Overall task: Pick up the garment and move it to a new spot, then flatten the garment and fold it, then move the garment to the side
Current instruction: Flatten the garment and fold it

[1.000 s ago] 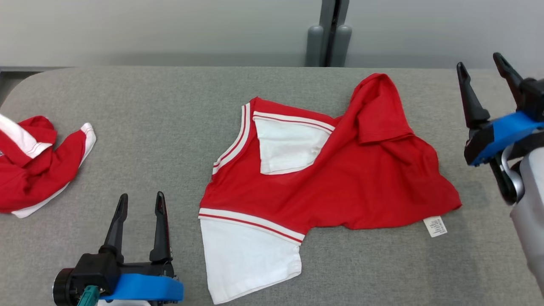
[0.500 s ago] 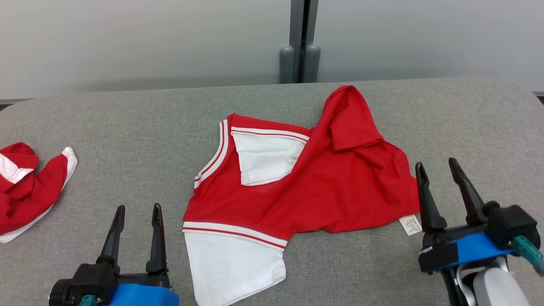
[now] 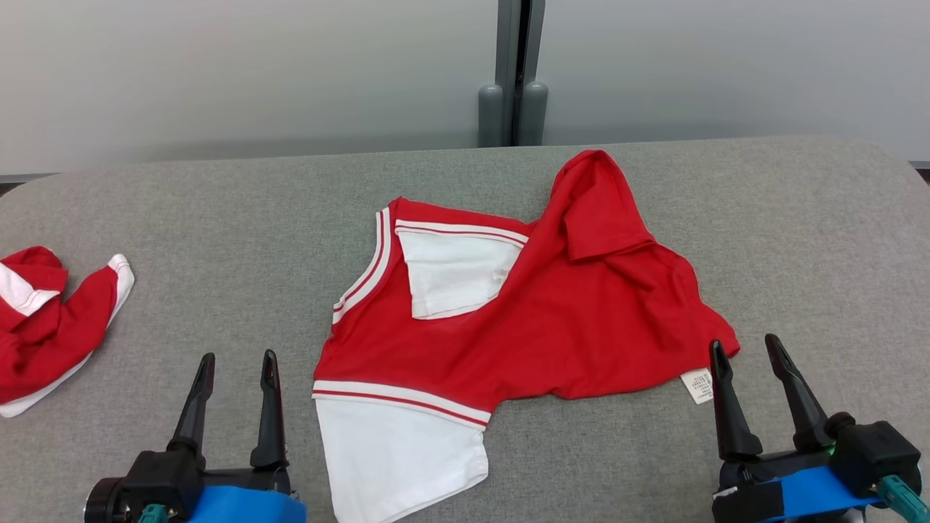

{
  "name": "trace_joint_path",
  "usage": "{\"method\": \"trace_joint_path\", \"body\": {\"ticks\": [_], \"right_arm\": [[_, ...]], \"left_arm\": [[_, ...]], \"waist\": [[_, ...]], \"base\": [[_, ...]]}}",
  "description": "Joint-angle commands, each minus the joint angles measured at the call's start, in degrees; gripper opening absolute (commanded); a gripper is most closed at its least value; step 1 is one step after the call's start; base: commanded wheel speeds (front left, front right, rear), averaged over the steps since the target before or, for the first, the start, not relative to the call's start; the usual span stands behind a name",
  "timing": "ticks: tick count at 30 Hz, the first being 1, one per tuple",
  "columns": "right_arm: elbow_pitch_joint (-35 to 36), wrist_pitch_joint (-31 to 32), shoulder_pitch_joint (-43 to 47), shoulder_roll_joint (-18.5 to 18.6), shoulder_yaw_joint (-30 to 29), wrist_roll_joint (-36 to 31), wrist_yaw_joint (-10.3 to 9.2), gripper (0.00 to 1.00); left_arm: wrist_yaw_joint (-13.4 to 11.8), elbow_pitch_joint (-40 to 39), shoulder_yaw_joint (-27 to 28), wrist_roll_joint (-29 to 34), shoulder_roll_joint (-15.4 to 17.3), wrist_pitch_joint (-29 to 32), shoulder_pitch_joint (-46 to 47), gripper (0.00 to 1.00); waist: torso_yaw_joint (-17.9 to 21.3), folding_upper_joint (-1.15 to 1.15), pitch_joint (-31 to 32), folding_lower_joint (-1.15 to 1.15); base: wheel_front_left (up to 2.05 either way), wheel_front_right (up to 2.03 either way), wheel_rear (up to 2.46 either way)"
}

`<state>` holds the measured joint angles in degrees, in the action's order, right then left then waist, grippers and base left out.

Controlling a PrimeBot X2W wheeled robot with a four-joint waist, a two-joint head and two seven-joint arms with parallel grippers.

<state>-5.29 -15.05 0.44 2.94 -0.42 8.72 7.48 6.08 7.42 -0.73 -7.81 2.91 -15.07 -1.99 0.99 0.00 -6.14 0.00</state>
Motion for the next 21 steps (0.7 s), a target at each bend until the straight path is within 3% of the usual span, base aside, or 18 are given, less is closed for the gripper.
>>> {"method": "trace_joint_path", "body": {"ticks": [1,7,21], "right_arm": [[0.3,-0.2,0.7,0.0,0.3,0.4,0.02,1.0],[0.0,-0.2,-0.3,0.0,1.3,1.0,0.02,1.0],[-1.4,-0.2,-2.3,0.0,2.0,1.6,0.03,1.0]], "left_arm": [[0.1,0.1,0.0,0.5,0.0,-0.1,0.7,1.0],[0.6,2.1,-0.4,1.9,0.0,-0.1,4.9,1.0],[1.3,23.5,-5.3,0.5,3.9,-0.2,15.8,1.0]], "waist": [[0.2,0.0,-0.2,0.0],[0.8,0.0,-1.2,0.0],[3.5,0.0,-4.5,0.0]], "base": [[0.0,0.0,0.0],[0.0,0.0,0.0],[0.0,0.0,0.0]]}}
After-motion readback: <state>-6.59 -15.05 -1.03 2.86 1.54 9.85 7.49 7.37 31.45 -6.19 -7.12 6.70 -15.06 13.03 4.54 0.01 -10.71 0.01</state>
